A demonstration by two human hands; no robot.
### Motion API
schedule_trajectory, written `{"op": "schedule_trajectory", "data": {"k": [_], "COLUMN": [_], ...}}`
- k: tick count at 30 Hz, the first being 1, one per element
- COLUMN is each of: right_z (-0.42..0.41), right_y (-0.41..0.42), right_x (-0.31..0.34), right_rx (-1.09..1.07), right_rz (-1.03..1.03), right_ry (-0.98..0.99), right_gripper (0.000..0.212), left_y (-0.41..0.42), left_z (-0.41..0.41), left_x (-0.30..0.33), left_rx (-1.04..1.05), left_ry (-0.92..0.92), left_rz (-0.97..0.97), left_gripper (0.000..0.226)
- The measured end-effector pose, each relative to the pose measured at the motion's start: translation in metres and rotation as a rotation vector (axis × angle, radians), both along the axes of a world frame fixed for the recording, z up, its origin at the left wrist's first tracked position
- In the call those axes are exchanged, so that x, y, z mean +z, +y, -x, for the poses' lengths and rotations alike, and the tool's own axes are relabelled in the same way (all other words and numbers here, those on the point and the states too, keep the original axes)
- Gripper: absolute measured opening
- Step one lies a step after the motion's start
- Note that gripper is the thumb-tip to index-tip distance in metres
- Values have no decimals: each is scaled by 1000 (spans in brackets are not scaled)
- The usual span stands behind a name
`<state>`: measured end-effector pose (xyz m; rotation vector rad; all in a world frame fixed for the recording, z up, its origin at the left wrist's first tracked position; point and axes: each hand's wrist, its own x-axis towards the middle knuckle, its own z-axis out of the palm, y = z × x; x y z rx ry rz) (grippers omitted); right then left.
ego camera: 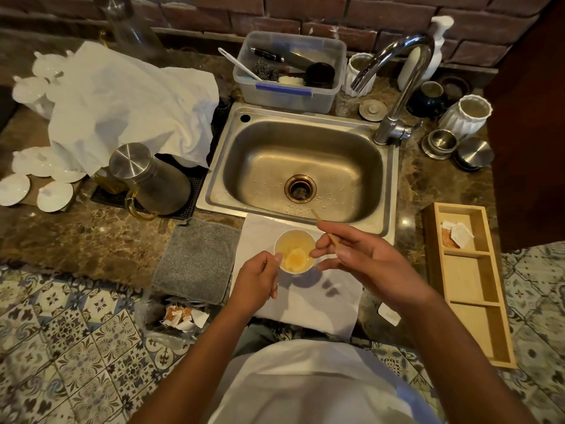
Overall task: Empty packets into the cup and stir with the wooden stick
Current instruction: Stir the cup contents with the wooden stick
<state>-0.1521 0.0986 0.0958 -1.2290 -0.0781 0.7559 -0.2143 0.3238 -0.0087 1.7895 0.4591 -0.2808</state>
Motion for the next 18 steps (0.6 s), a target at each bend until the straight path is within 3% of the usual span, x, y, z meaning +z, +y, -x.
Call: {"op": "schedule_trajectory", "data": {"k": [3,7,12,18], "right_z": [1,2,6,10], "right_y": [3,8,4,5], "right_x": [1,4,-2,-8], "right_rx": [-36,-279,-566,-576], "right_rz": [28,212,381,407], "right_ry": [-52,-177,-347,-390], "right_gripper": [68,42,36,30], "left_y": [1,3,5,2], "left_z": [0,-1,-3,-4], "left_x": [0,-3,-9,-4], "left_rx": [-5,-13,7,5], "left_ry": [-2,7,47,55], "left_rz": [8,5,18,-1], "left_gripper": [40,41,40,40]}}
